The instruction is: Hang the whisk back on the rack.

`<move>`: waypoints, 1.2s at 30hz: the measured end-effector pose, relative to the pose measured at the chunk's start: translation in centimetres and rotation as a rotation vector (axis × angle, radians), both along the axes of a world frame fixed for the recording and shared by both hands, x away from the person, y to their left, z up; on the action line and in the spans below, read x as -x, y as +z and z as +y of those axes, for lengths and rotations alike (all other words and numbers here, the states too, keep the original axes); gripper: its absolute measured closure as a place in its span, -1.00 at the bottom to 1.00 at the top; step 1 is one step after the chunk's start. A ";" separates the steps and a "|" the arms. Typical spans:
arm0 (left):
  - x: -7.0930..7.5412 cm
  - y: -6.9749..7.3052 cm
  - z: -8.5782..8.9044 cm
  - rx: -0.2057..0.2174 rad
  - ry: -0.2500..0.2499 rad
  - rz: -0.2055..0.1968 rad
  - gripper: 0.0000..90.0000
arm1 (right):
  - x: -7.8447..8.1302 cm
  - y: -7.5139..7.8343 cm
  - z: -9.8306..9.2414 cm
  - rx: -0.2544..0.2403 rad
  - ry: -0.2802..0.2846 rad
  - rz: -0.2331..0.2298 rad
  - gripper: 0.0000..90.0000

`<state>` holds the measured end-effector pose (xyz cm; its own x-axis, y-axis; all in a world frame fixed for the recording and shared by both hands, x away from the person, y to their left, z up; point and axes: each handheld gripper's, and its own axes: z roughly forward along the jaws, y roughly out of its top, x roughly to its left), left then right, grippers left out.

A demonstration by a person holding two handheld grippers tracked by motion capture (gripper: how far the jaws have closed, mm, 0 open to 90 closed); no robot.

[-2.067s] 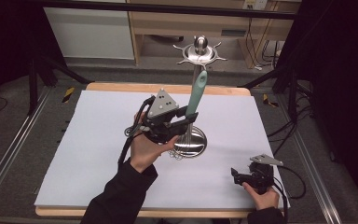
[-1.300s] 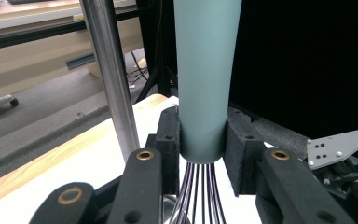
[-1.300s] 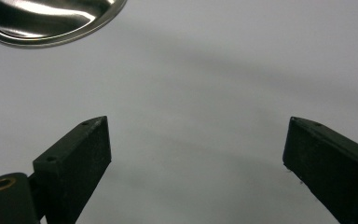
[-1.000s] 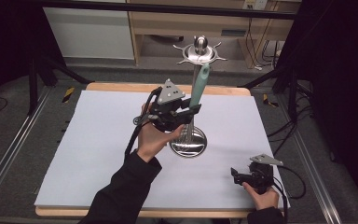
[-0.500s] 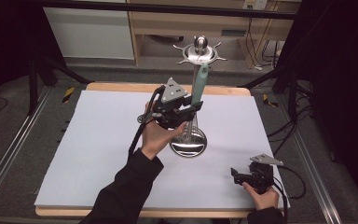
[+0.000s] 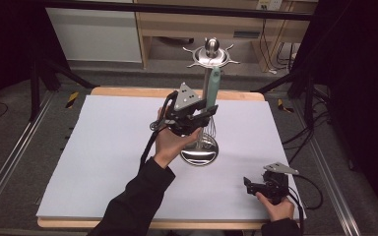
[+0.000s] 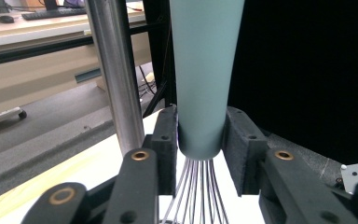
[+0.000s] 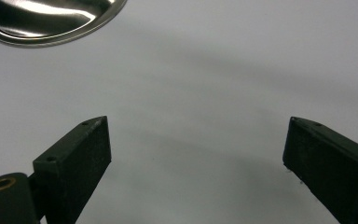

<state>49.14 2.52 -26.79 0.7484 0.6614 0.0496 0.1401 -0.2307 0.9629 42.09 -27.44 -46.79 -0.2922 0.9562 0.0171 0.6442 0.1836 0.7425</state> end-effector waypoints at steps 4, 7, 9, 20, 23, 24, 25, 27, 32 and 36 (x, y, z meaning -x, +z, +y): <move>0.1 -0.1 0.1 0.004 0.003 -0.008 0.38 | 0.0 0.0 0.0 -0.004 -0.002 0.002 -0.82; 0.2 -0.1 0.5 0.007 0.001 -0.019 0.24 | 0.0 0.0 0.1 -0.002 0.000 0.001 -0.82; 0.5 -0.2 0.8 0.001 -0.003 -0.023 0.16 | 0.1 -0.1 0.1 -0.001 -0.003 0.000 -0.82; 2.4 -2.7 3.2 -0.046 -0.009 -0.025 -0.11 | 0.3 -0.2 0.1 0.004 0.001 0.001 -0.82; 2.7 -3.5 4.0 -0.048 -0.015 0.012 -0.15 | 0.3 -0.3 0.1 0.009 -0.003 0.004 -0.82; 2.9 -3.9 4.3 -0.048 -0.017 0.021 -0.17 | 0.3 -0.3 0.1 0.011 -0.005 0.005 -0.82; 3.1 -4.3 4.6 -0.047 -0.017 0.025 -0.17 | 0.3 -0.3 0.1 0.011 -0.005 0.005 -0.82; 3.4 -5.2 5.1 -0.057 -0.015 0.035 -0.19 | 0.3 -0.3 0.1 0.024 -0.006 0.003 -0.82; 3.9 -7.4 6.2 -0.086 -0.005 0.072 -0.22 | 0.3 -0.4 0.3 0.049 -0.007 0.004 -0.82; 4.0 -9.2 7.0 -0.110 0.001 0.116 -0.27 | 0.4 -0.4 0.3 0.049 -0.010 0.005 -0.82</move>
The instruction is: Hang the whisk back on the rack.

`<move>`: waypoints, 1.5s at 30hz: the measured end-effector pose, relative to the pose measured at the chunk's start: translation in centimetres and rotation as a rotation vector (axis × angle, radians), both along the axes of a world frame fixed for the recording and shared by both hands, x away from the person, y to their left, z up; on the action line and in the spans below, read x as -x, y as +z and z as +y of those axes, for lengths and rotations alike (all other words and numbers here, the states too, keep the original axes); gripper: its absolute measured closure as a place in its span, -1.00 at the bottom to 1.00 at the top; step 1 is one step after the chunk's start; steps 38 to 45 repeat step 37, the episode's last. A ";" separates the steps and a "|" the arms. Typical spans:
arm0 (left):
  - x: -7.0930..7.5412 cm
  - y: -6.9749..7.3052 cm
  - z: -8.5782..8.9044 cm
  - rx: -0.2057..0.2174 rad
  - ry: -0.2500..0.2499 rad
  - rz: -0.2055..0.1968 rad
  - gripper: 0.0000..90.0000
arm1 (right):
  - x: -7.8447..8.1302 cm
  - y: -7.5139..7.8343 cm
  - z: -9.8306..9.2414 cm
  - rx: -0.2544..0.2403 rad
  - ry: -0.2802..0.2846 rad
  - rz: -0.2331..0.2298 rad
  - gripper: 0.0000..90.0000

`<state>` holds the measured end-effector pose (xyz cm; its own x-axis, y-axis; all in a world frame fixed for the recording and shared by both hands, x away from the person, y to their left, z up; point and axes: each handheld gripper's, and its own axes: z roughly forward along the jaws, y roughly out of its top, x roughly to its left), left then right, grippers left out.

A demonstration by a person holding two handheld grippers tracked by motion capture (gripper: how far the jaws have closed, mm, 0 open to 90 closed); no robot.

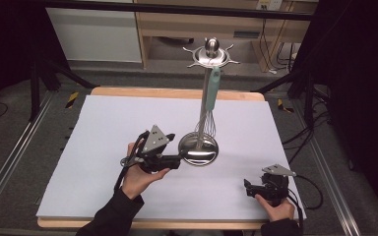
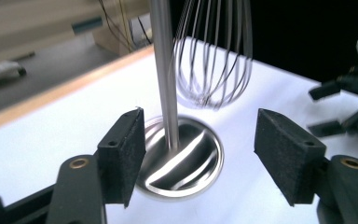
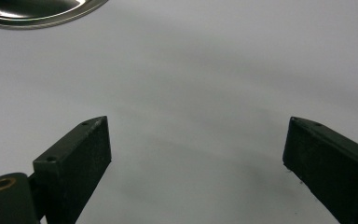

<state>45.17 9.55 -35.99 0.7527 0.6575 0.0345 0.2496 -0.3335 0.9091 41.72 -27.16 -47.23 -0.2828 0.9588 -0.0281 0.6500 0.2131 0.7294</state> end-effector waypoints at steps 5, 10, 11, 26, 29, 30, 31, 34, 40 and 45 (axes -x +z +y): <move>0.2 -2.2 1.2 -0.038 0.016 0.036 -0.30 | 0.1 0.0 0.0 -0.003 -0.007 0.000 -0.82; 0.3 -4.0 3.0 -0.059 0.045 0.071 -0.33 | 0.1 0.1 -0.2 -0.002 -0.012 -0.003 -0.82; 0.3 -4.3 3.4 -0.063 0.053 0.076 -0.34 | 0.1 0.1 -0.2 -0.002 -0.016 -0.003 -0.82; 0.5 -8.5 10.4 -0.083 0.219 0.148 -0.42 | 0.3 0.0 -0.8 0.006 -0.051 -0.003 -0.82; 0.5 -9.1 11.6 -0.104 0.249 0.159 -0.44 | 0.5 0.0 -0.8 0.008 -0.048 -0.004 -0.82; 0.4 -9.2 12.1 -0.099 0.261 0.166 -0.44 | 0.5 0.0 -0.8 0.008 -0.048 -0.004 -0.82; 0.3 -9.2 12.5 -0.088 0.274 0.172 -0.44 | 0.5 0.0 -0.8 0.009 -0.048 -0.005 -0.82; 0.2 -9.3 13.6 -0.070 0.301 0.177 -0.45 | 0.4 -0.1 -1.0 0.013 -0.051 -0.001 -0.82; 0.0 -9.4 14.5 -0.062 0.325 0.181 -0.46 | 0.3 -0.1 -1.2 0.011 -0.062 0.001 -0.82; 0.0 -9.4 14.5 -0.062 0.325 0.181 -0.46 | 0.3 -0.1 -1.2 0.011 -0.062 0.001 -0.82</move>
